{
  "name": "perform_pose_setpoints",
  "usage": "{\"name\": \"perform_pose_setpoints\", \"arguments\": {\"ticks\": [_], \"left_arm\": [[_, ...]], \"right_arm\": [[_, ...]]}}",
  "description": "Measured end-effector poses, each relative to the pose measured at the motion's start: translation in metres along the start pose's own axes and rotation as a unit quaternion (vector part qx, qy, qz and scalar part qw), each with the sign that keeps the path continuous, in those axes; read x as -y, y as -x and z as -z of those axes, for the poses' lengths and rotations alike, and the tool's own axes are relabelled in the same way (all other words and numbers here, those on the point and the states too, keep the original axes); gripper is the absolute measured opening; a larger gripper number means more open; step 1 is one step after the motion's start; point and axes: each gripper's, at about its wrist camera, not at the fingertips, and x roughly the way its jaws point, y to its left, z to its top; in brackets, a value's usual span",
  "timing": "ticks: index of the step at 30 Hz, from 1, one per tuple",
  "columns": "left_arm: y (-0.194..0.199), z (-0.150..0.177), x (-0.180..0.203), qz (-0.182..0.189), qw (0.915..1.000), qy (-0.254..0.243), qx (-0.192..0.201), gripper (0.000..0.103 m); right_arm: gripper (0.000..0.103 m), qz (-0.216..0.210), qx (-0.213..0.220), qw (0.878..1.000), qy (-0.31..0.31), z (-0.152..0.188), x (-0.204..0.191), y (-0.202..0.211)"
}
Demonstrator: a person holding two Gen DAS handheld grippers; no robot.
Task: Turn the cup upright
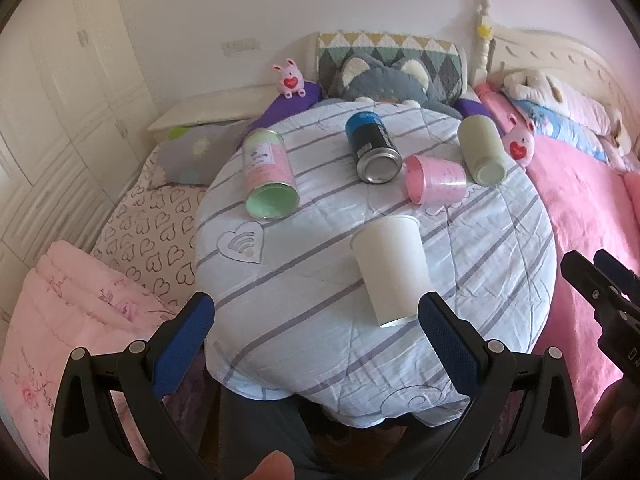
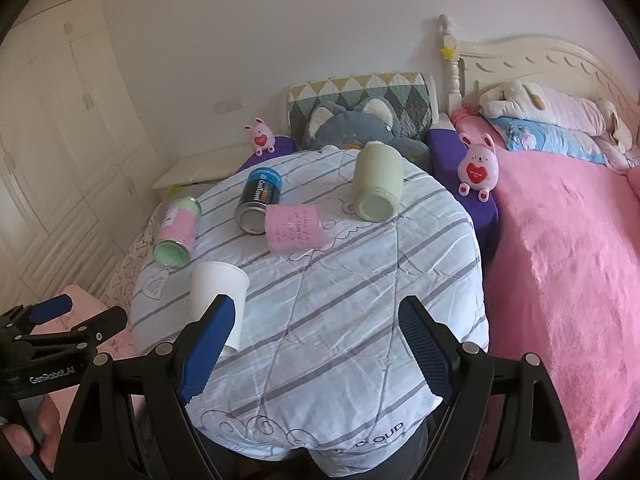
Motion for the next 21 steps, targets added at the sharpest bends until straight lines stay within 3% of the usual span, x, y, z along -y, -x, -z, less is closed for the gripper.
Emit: {"name": "perform_pose_setpoints", "arguments": {"ticks": [9,16,21], "left_arm": [[-0.050,-0.018,0.025,0.014,0.9988,0.012,-0.046,0.103],[-0.104,-0.028,0.041,0.040,0.9930,0.042,-0.103,0.103],[-0.125,-0.030,0.047,0.045,0.9901,0.050,-0.123,0.103]], "right_arm": [[0.085,-0.002,-0.023,1.000,-0.020,-0.001,0.024,-0.026],[0.085,0.006,-0.036,0.999,-0.034,-0.004,0.044,-0.043],[0.085,0.007,-0.045,0.998,-0.041,-0.005,0.054,-0.055]]}}
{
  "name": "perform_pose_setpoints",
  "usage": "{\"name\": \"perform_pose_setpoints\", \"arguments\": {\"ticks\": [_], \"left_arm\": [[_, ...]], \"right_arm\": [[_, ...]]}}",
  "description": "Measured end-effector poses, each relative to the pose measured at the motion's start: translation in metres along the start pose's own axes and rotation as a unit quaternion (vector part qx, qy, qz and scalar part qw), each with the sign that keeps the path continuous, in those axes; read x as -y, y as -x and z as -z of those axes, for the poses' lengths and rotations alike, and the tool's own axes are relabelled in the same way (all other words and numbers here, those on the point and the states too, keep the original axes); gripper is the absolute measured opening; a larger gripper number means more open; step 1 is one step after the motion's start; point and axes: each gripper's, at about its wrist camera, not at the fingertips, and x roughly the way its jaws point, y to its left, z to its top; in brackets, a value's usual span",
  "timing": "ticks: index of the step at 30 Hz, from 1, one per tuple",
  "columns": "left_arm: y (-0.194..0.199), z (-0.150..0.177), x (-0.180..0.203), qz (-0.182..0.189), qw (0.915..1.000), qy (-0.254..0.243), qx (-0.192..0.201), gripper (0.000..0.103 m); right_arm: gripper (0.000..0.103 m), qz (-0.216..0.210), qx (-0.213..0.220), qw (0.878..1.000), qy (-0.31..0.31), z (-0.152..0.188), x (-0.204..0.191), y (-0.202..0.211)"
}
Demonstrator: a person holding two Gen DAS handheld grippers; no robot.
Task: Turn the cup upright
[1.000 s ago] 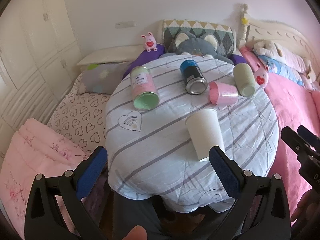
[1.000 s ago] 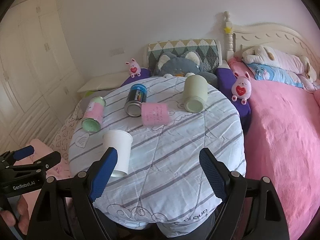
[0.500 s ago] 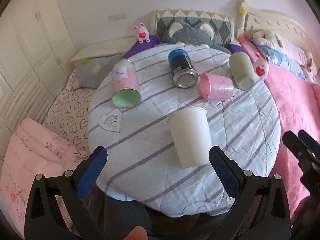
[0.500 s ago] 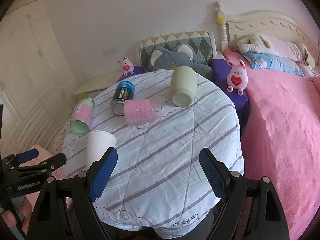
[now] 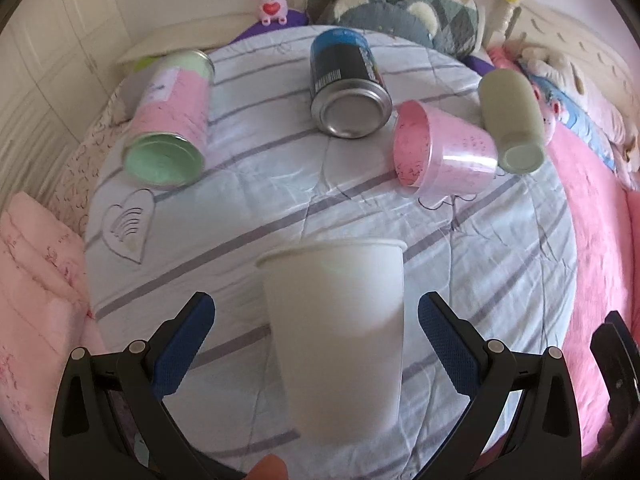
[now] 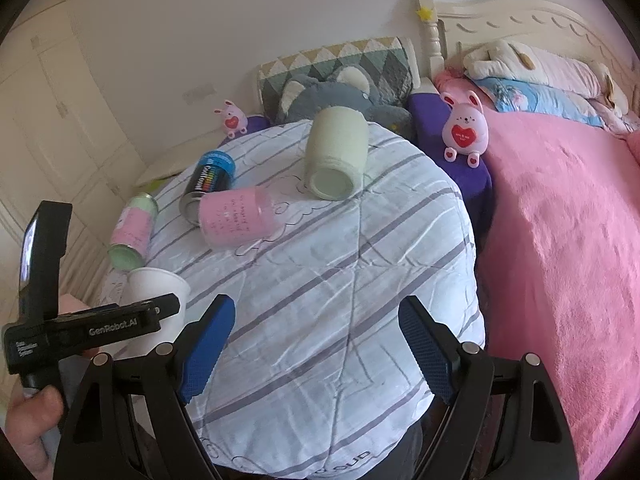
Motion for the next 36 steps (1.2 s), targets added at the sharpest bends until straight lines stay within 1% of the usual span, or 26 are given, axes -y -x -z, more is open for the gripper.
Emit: {"name": "perform_pose_setpoints", "arguments": {"ticks": [2,4,5,6,7,8,9,11,14,17,19,20,21,22,24,25,26,27,28,30,31,33,36], "left_arm": [[-0.006,-0.001,0.000,0.005,1.0000,0.002,-0.008,0.102],[-0.011,-0.003,-0.001,0.008,0.9999,0.003,-0.013,0.092],[-0.013,-0.002,-0.001,0.010,0.9998,0.001,-0.017,0.084],[-0.015,-0.002,-0.002,0.014,0.9996,0.000,-0.023,0.079],[-0.016,-0.001,-0.003,0.021,0.9994,0.000,-0.027,0.076],[-0.019,-0.002,-0.005,0.026,0.9992,0.000,-0.028,0.070],[-0.019,-0.002,-0.006,0.033,0.9991,-0.002,-0.028,0.068],[-0.014,-0.002,-0.009,0.035,0.9992,-0.009,-0.018,0.068],[0.002,-0.002,-0.012,0.039,0.9985,-0.027,0.026,0.067],[0.026,-0.002,-0.018,0.047,0.9927,-0.046,0.101,0.067],[0.042,0.000,-0.021,0.039,0.9824,-0.058,0.173,0.067],[0.045,0.001,-0.023,0.033,0.9769,-0.062,0.202,0.067],[0.049,0.004,-0.024,0.028,0.9683,-0.069,0.238,0.068],[0.048,0.003,-0.024,0.025,0.9620,-0.076,0.261,0.068],[0.043,0.006,-0.024,0.015,0.9464,-0.097,0.308,0.069],[0.039,0.004,-0.025,0.011,0.9418,-0.106,0.319,0.069],[0.036,0.006,-0.026,0.011,0.9383,-0.116,0.326,0.069],[0.029,0.005,-0.024,0.013,0.9376,-0.125,0.324,0.069],[0.025,0.005,-0.024,0.016,0.9388,-0.130,0.319,0.069],[0.014,0.003,-0.020,0.022,0.9441,-0.132,0.301,0.069],[0.013,0.002,-0.023,0.033,0.9469,-0.130,0.292,0.069],[0.015,0.005,-0.024,0.040,0.9471,-0.126,0.293,0.069],[0.012,0.010,-0.026,0.047,0.9520,-0.125,0.275,0.069]], "right_arm": [[0.085,0.001,-0.004,1.000,-0.001,0.000,0.002,-0.004],[0.085,0.003,-0.008,1.000,-0.003,0.000,0.005,-0.007],[0.085,0.004,-0.009,1.000,-0.004,0.001,0.006,-0.008],[0.085,0.005,-0.010,1.000,-0.004,0.000,0.007,-0.009],[0.085,0.007,-0.012,1.000,-0.005,0.001,0.008,-0.010],[0.085,0.008,-0.013,1.000,-0.005,0.001,0.008,-0.011],[0.085,0.010,-0.015,1.000,-0.006,0.001,0.008,-0.011],[0.085,0.011,-0.015,1.000,-0.008,0.002,0.008,-0.011],[0.085,0.011,-0.015,1.000,-0.006,0.003,0.007,-0.010],[0.085,0.012,-0.016,1.000,-0.004,0.005,0.004,-0.009],[0.085,0.011,-0.016,1.000,-0.004,0.006,0.002,-0.008],[0.085,0.012,-0.017,1.000,-0.003,0.008,0.000,-0.007],[0.085,0.013,-0.017,1.000,-0.002,0.008,-0.002,-0.007],[0.085,0.013,-0.017,1.000,0.001,0.009,-0.004,-0.005],[0.085,0.016,-0.017,1.000,0.006,0.010,-0.009,-0.003],[0.085,0.017,-0.018,1.000,0.009,0.010,-0.011,-0.002],[0.085,0.018,-0.018,1.000,0.011,0.011,-0.013,-0.001],[0.085,0.021,-0.018,1.000,0.015,0.011,-0.016,0.001],[0.085,0.022,-0.018,0.999,0.016,0.011,-0.017,0.002],[0.085,0.027,-0.016,0.999,0.021,0.010,-0.020,0.006],[0.085,0.030,-0.014,0.999,0.023,0.010,-0.022,0.009],[0.085,0.036,-0.013,0.999,0.024,0.011,-0.024,0.011],[0.085,0.041,-0.013,0.999,0.025,0.012,-0.026,0.013]]}}
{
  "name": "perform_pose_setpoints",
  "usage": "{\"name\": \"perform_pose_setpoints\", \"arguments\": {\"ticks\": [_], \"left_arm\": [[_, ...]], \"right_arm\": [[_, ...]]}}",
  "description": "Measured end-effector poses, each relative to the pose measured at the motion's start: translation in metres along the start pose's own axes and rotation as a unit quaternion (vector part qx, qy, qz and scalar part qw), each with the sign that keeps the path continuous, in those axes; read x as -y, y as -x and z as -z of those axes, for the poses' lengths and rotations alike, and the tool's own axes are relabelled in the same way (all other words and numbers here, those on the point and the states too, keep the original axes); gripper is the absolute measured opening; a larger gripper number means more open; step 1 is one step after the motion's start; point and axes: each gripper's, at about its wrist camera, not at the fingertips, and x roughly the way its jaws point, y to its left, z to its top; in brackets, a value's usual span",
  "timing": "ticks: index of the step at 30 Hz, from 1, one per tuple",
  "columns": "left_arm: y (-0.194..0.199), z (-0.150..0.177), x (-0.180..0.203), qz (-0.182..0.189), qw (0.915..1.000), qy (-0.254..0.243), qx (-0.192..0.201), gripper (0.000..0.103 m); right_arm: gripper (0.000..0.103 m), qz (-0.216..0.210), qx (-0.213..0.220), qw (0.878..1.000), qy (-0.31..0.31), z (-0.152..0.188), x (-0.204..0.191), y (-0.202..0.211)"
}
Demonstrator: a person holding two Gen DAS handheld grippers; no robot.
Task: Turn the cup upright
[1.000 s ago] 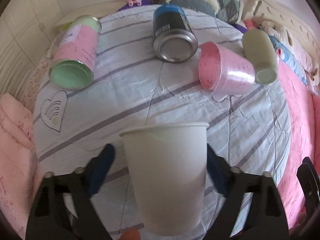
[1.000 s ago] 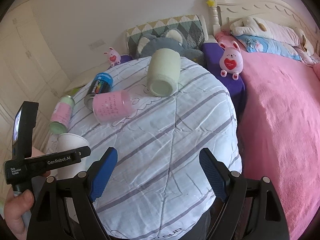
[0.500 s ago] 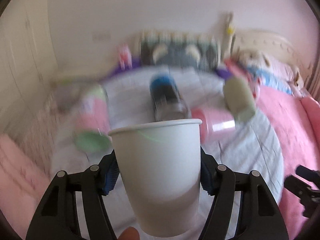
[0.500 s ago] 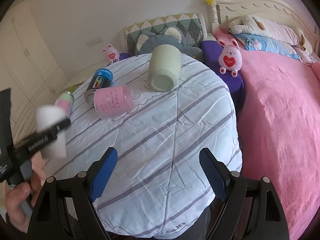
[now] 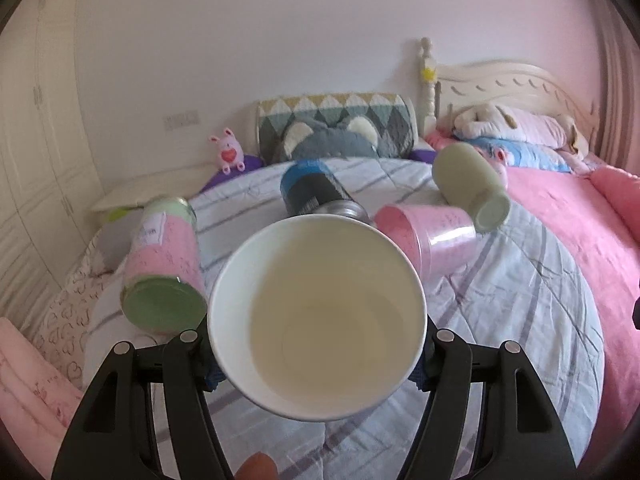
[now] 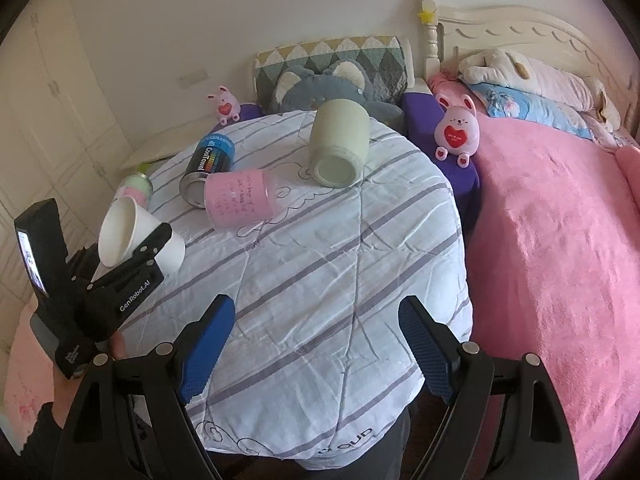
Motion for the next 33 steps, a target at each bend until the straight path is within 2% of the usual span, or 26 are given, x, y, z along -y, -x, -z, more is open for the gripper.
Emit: {"name": "perform_pose_setpoints", "arguments": {"ticks": [6,7,9,10,16,21,28,33], "left_arm": [[-0.010,0.011,0.004,0.008,0.9996,-0.001,-0.027,0.072],[-0.010,0.010,0.003,0.010,0.9996,-0.001,-0.028,0.075],[-0.007,0.009,0.003,0.015,0.9996,0.001,-0.024,0.092],[-0.005,0.008,0.003,0.018,0.9997,0.002,-0.019,0.094],[0.002,0.005,0.002,0.017,0.9997,-0.001,-0.018,0.100],[0.028,-0.002,-0.006,0.014,0.9996,0.009,-0.025,0.101],[0.099,-0.020,-0.031,-0.057,0.9965,0.012,-0.061,0.102],[0.150,-0.028,-0.055,-0.091,0.9941,0.020,-0.055,0.102]], "right_arm": [[0.085,0.002,0.002,1.000,0.009,0.000,-0.011,0.006],[0.085,0.003,0.004,1.000,0.011,0.000,-0.013,0.007],[0.085,0.003,0.008,1.000,0.013,0.000,-0.016,0.011],[0.085,0.003,0.010,1.000,0.014,0.000,-0.018,0.013],[0.085,0.003,0.023,1.000,0.018,0.000,-0.025,0.024],[0.085,0.001,0.045,0.999,0.021,0.001,-0.030,0.040],[0.085,-0.005,0.113,0.993,0.040,-0.011,-0.050,0.081],[0.085,-0.017,0.141,0.988,0.067,-0.010,-0.079,0.101]]}}
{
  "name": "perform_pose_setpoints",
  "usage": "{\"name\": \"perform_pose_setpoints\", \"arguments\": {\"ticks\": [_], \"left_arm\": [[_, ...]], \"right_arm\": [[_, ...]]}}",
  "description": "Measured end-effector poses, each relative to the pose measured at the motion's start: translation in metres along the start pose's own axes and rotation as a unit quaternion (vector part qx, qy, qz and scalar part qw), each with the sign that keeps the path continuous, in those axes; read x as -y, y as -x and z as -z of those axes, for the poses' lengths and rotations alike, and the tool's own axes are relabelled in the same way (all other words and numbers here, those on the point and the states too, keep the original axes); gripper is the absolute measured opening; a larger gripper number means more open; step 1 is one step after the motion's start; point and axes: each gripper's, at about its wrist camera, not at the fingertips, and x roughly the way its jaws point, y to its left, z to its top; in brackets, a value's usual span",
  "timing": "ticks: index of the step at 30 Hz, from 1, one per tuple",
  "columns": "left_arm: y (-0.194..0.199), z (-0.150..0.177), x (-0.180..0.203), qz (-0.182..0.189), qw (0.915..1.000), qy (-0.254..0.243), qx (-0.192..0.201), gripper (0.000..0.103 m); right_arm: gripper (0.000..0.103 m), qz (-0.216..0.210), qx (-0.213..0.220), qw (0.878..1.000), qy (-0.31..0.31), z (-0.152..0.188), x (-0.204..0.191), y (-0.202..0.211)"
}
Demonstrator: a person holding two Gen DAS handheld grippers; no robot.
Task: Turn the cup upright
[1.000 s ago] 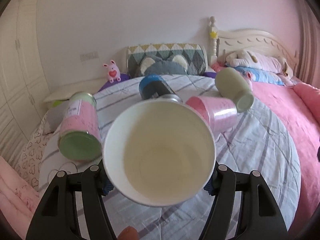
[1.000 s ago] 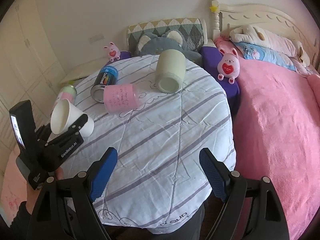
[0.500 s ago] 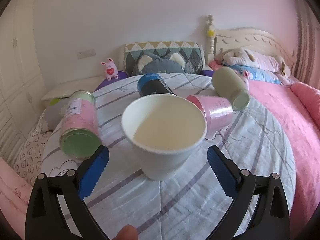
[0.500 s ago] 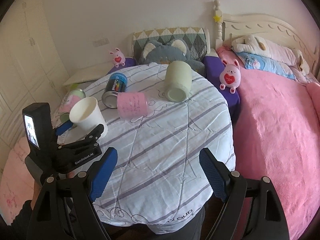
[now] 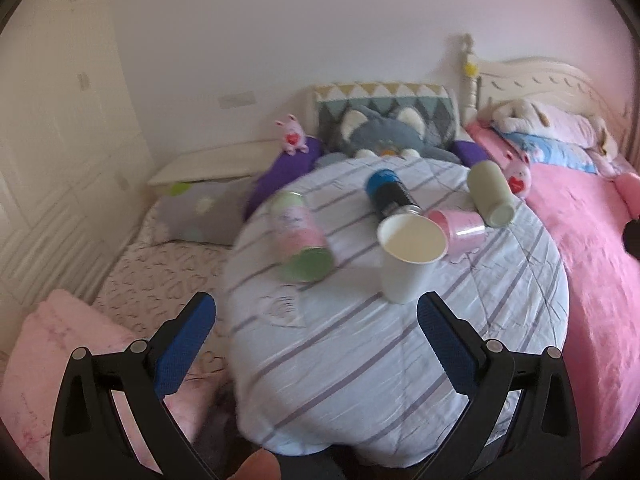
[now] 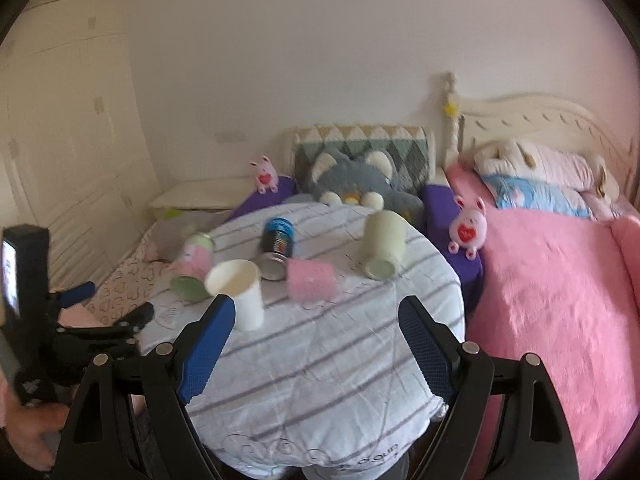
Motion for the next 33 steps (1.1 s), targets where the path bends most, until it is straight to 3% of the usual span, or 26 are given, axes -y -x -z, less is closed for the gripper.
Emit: {"name": "perform_pose_setpoints", "arguments": {"ticks": [11,22,33], "left_arm": [[0.060,0.010,-0.036,-0.033,0.9988,0.029,0.020,0.102],[0.051,0.029,-0.033,-0.025,0.9985,0.047,-0.013,0.102],[0.049,0.031,-0.027,-0.021,0.9986,0.045,-0.016,0.102]], "right_arm": [[0.085,-0.014,0.008,0.999,0.041,0.016,-0.038,0.016],[0.085,-0.012,-0.002,0.999,0.037,0.026,-0.040,0.014],[0.085,-0.016,-0.006,0.999,0.037,0.027,-0.044,0.013]]}}
